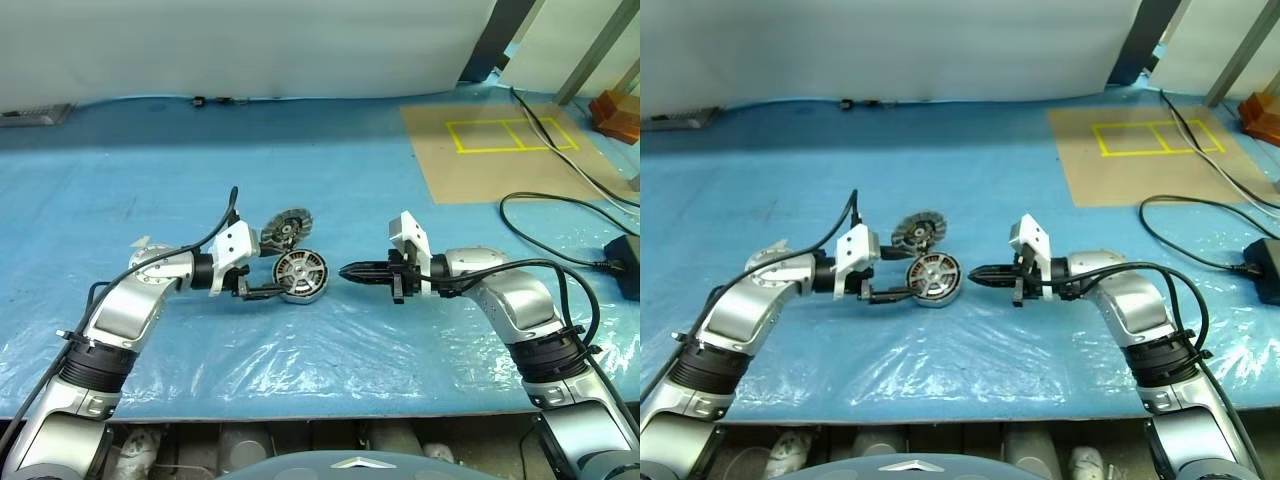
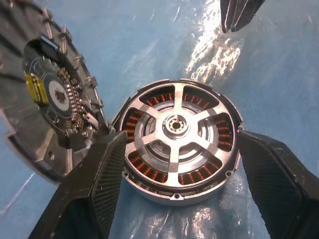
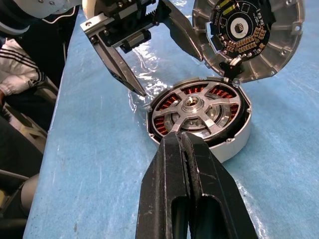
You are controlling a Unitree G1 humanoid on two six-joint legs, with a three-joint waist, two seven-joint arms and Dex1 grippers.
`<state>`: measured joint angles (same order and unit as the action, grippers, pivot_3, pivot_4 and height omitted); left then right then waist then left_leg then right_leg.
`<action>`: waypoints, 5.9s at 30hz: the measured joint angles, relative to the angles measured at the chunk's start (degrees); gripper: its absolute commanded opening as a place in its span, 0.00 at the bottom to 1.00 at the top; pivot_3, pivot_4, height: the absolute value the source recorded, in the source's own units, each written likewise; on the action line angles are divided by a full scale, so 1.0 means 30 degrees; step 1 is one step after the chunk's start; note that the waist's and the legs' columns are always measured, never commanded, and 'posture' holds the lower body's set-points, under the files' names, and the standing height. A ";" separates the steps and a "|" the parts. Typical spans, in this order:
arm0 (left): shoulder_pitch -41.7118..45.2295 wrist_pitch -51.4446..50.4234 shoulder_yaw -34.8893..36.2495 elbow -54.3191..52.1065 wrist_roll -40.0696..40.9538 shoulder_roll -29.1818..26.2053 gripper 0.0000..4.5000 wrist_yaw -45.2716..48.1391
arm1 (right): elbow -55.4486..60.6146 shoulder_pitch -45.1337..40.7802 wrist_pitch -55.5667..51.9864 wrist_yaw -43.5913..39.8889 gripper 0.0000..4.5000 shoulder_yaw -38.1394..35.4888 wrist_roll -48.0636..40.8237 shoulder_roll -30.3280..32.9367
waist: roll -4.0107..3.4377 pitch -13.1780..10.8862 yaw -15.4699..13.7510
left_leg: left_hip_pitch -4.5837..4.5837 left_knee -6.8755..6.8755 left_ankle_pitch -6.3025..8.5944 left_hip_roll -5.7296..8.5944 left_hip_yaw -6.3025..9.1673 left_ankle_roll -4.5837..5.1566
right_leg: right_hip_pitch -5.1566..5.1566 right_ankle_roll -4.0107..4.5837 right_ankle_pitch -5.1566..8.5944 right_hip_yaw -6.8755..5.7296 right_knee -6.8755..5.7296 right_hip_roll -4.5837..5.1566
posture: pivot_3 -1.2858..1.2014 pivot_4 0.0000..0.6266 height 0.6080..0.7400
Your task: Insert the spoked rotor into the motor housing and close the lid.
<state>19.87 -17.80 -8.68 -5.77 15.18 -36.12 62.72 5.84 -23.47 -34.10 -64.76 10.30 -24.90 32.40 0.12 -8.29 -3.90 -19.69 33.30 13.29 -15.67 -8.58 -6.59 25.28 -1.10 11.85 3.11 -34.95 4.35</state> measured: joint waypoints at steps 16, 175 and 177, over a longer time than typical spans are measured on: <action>-0.4566 -0.1587 0.3749 -0.2115 0.2086 -0.0956 0.81 -0.2184 | -0.4305 -0.4003 0.0614 -0.0205 0.00 0.2128 0.1003 -0.3733 | 0.0006 0.0003 0.0120 | 0.0006 0.0004 0.0001 -0.0003 0.0002 0.0000 | 0.0003 0.0046 0.0027 -0.0014 -0.0013 0.0006 | 0.52 0.24 1.00; 1.2236 0.9869 -0.0168 2.0510 -0.5003 0.4198 0.01 0.8627 | -0.2081 0.0458 0.0710 0.2698 0.00 0.0757 0.2780 -0.1969 | 0.0222 -0.0121 -0.0553 | 0.0058 -0.0028 -0.0012 0.0030 0.0046 -0.0026 | -0.0109 -0.0024 -0.0021 -0.0036 0.0034 0.0024 | 0.52 0.24 1.00; 1.1750 0.8348 0.0615 1.8531 -0.3904 0.4041 0.01 0.8432 | -0.2078 0.0193 0.0571 0.2496 0.00 0.0565 0.2292 -0.2112 | 0.0218 -0.0128 -0.0547 | 0.0000 -0.0027 -0.0013 0.0029 0.0046 -0.0026 | -0.0066 -0.0026 -0.0022 -0.0039 0.0037 0.0022 | 0.52 0.24 1.00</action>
<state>55.12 7.24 -6.83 49.83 3.47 -24.00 88.02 -0.39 -22.89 -32.38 -57.27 12.00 -18.03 26.06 0.78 -8.68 -5.55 -19.69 33.22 13.25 -15.58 -8.44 -6.67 25.08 -1.18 11.78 2.99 -34.84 4.41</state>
